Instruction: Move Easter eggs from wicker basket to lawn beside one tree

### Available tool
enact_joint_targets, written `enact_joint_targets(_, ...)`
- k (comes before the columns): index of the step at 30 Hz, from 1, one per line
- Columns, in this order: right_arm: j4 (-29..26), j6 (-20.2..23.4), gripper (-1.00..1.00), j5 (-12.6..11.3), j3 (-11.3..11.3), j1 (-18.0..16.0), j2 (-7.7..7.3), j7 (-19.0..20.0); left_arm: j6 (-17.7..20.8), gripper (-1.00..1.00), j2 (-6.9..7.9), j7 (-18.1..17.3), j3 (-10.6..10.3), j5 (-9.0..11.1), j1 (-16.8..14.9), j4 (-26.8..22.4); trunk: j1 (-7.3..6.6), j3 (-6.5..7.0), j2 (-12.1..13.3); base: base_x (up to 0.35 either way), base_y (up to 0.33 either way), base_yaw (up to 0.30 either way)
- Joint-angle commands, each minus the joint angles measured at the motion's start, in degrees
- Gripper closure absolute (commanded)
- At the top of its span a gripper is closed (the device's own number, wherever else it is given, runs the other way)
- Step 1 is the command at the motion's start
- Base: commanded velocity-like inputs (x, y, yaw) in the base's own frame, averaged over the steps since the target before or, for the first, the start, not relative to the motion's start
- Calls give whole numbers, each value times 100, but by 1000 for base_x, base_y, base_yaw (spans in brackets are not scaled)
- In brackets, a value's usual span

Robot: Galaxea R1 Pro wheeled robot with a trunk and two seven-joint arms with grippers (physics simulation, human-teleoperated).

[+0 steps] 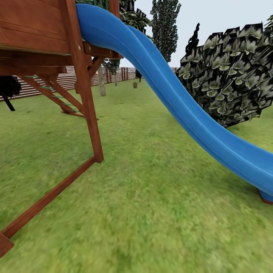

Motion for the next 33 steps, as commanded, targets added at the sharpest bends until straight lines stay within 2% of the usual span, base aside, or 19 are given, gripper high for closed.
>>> enact_joint_targets(1, 2, -18, -100, -6, 43, -3, -4, 6, -3, -100, 0, -5, 3, 3, -2, -1, 3, -5, -2, 317, 101, 0)
enact_joint_targets(25, -51, -37, -100, -32, -18, -3, -9, -6, -3, -100, 0, -6, -1, -3, -2, -7, 3, -5, -2, 317, 98, 0)
enact_joint_targets(29, -130, -36, -100, -41, -21, -3, 26, -167, -3, -100, 0, -12, -3, -3, -2, -8, 3, -5, -2, 318, 87, 0)
enact_joint_targets(33, -156, -43, -100, -55, -26, -3, 50, -609, -3, -100, 0, -10, 2, -3, -2, -9, 3, -5, -2, 318, 87, 0)
